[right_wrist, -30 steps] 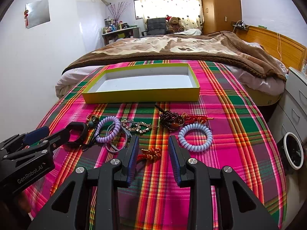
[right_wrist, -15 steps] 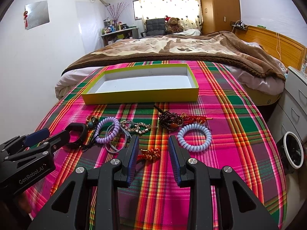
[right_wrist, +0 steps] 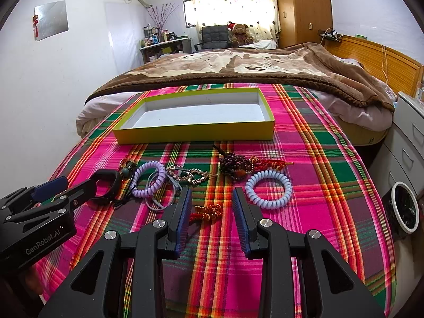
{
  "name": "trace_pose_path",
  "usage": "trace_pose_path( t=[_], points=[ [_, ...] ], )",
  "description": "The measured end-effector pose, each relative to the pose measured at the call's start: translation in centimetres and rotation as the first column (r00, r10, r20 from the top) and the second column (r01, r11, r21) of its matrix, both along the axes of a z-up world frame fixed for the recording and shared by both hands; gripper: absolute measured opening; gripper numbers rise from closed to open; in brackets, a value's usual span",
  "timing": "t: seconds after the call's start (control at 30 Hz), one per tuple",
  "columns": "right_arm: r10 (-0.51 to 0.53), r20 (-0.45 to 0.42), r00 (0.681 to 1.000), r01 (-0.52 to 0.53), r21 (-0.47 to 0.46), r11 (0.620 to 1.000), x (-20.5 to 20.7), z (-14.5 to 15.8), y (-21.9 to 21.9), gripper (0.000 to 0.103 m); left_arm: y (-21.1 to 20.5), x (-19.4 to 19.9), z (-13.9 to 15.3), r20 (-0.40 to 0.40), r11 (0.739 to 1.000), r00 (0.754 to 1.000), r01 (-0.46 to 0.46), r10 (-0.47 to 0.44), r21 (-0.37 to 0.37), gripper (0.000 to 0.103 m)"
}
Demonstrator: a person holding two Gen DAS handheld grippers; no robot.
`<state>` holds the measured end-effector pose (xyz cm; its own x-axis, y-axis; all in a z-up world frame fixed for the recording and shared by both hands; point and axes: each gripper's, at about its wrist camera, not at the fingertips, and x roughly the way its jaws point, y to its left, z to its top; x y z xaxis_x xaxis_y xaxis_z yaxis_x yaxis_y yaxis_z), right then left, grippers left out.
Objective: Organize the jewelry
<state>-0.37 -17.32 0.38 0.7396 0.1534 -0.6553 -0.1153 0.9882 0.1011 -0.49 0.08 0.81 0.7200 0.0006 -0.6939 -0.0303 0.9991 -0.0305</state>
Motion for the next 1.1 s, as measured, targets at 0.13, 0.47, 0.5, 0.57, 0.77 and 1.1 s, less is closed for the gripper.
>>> trace_pose_path(
  t=[0.13,0.47,0.5,0.57,0.77,1.1],
  points=[
    [-0.002,-0.001,1.0,0.002,0.002,1.0,-0.13,-0.01,-0.07,0.032,0.08,0.01,0.03,-0.004,1.0,1.0,-0.003,0.003,0.001,0.06],
    [-0.002,-0.002,1.0,0.002,0.002,1.0,-0.1,0.07,-0.03,0.032,0.21,0.01,-0.07,-0.009,1.0,1.0,-0.004,0.004,0.001,0.06],
    [-0.002,-0.001,1.0,0.002,0.002,1.0,-0.02,0.04,0.01,0.032,0.22,0.02,-0.04,-0.009,1.0,1.0,-0.004,0.004,0.001,0.06],
    [0.0,-0.001,1.0,0.0,0.002,1.0,-0.07,0.08,-0.05,0.032,0.25,0.03,-0.06,-0.007,1.0,1.0,-0.004,0.004,0.002,0.06],
    [-0.002,0.0,1.0,0.002,0.003,1.0,-0.06,0.11,-0.07,0.032,0.28,0.1,0.03,-0.005,1.0,1.0,-0.007,0.007,0.005,0.06],
    [0.001,-0.01,1.0,0.0,0.003,1.0,0.43,0.11,0.09,0.032,0.36,0.34,-0.02,-0.015,1.0,1.0,-0.007,0.007,-0.003,0.06]
  ],
)
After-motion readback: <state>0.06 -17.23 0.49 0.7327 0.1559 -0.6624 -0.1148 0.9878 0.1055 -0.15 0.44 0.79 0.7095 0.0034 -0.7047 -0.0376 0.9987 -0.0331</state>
